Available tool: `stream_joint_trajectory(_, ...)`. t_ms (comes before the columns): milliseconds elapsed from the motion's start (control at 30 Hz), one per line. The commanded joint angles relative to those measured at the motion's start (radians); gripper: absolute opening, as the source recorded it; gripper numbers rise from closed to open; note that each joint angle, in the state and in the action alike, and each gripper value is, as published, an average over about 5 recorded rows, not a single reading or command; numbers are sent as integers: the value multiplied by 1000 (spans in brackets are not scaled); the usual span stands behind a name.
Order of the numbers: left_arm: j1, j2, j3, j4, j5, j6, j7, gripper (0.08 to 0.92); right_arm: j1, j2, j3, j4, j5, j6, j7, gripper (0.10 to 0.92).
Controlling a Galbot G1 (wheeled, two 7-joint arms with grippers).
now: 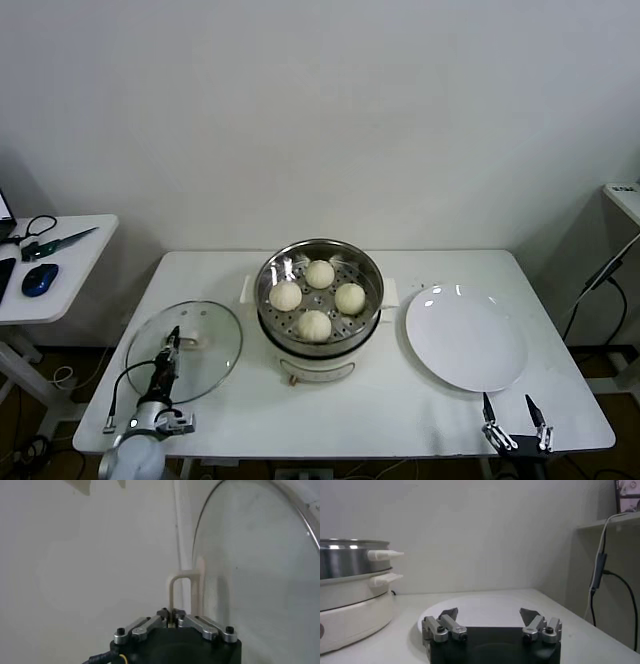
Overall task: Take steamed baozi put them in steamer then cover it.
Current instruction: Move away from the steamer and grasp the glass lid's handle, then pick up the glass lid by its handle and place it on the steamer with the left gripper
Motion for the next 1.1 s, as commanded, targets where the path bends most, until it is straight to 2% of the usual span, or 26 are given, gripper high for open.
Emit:
stream_joint_trajectory(33, -11, -2, 0, 8, 7, 1, -3, 156, -1, 1, 1, 7, -1, 0, -1, 823)
stream_joint_trajectory(200, 9, 18, 6, -84, -81, 20, 42, 133, -2, 3, 0, 16, -4, -6, 1, 823)
stream_joint_trajectory(333, 39, 61, 8, -239, -197, 69, 116, 133, -1, 6, 0, 24, -19, -17, 12, 823)
stream_joint_trajectory(567, 57, 197, -18, -486, -399, 228, 256, 133, 7, 20, -3, 33, -61, -38, 35, 823)
stream_joint_trajectory(733, 34, 275, -9, -629, -438, 359, 340, 133, 18, 21, -8, 40, -65, -45, 29, 823)
stream_joint_trajectory(833, 3, 284, 57, -702, -416, 439, 376, 133, 27, 18, -8, 42, -63, -46, 24, 823)
stream_joint_trajectory(933, -45, 266, 184, -758, -358, 523, 412, 133, 35, 15, -7, 40, -61, -44, 19, 823)
stream_joint_trajectory(1100, -158, 177, 444, -785, -189, 623, 499, 133, 44, 14, -6, 37, -59, -39, 16, 823)
